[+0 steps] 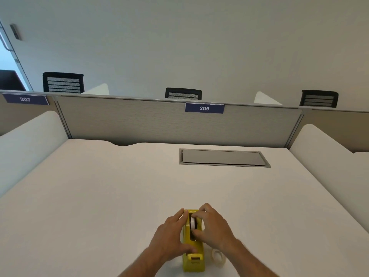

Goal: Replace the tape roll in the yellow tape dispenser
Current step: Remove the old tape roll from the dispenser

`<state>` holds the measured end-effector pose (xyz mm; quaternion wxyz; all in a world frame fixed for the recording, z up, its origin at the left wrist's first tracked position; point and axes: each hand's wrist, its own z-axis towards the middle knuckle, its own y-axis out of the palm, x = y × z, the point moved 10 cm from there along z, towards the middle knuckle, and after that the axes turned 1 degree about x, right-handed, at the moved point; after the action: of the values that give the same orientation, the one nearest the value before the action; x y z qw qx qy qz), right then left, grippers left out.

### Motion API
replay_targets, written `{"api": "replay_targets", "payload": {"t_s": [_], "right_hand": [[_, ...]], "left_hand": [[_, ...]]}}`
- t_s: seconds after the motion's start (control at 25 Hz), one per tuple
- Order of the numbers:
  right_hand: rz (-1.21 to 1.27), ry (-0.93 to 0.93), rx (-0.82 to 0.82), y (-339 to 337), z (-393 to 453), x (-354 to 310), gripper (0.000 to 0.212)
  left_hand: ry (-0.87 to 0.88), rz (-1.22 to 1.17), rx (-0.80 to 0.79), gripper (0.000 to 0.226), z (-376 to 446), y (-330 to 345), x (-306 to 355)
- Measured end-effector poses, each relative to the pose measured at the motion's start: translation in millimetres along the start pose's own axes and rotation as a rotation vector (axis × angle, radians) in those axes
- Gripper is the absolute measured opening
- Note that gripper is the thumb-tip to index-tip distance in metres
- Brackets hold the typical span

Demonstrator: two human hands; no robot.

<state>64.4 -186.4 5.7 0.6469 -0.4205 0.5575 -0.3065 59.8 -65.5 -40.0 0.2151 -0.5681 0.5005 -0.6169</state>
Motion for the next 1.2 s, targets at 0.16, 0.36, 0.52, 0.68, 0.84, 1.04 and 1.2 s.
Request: {"api": "replay_targets", "payload": {"t_s": [0.16, 0.36, 0.52, 0.68, 0.84, 1.04, 1.2], "right_hand": [[0.028, -0.016, 0.019, 0.9, 0.0, -1.0, 0.042], [0.027, -0.008, 0.047, 4.6, -1.7, 4.7, 0.039], [0.075, 0.031, 0.056, 5.8, -0.4, 10.2, 0.040], [0.190, 0.067, 0.052, 4.0, 2.0, 13.5, 0.037], [0.366, 0.077, 0.072, -5.4, -3.5, 13.3, 0.033], [0.605, 0.121, 0.044, -21.4, -16.6, 4.3, 0.041], [0.758, 0.184, -0.024, -23.1, -24.0, 3.2, 0.046]], "left_hand": [[-0.004, -0.022, -0.007, 0.120, -2.1, -2.4, 2.4], [-0.017, -0.044, -0.028, 0.117, -4.7, -4.1, 8.0], [-0.027, -0.049, -0.032, 0.118, -4.1, -3.6, 6.6], [-0.035, -0.092, -0.021, 0.121, -3.1, -1.2, 2.9], [-0.043, -0.220, 0.064, 0.102, -8.0, -10.1, 3.0], [-0.111, -0.782, 0.207, 0.054, -27.8, -33.6, 6.1], [-0.088, -1.212, 0.063, 0.035, -40.3, -25.3, 21.6]]}}
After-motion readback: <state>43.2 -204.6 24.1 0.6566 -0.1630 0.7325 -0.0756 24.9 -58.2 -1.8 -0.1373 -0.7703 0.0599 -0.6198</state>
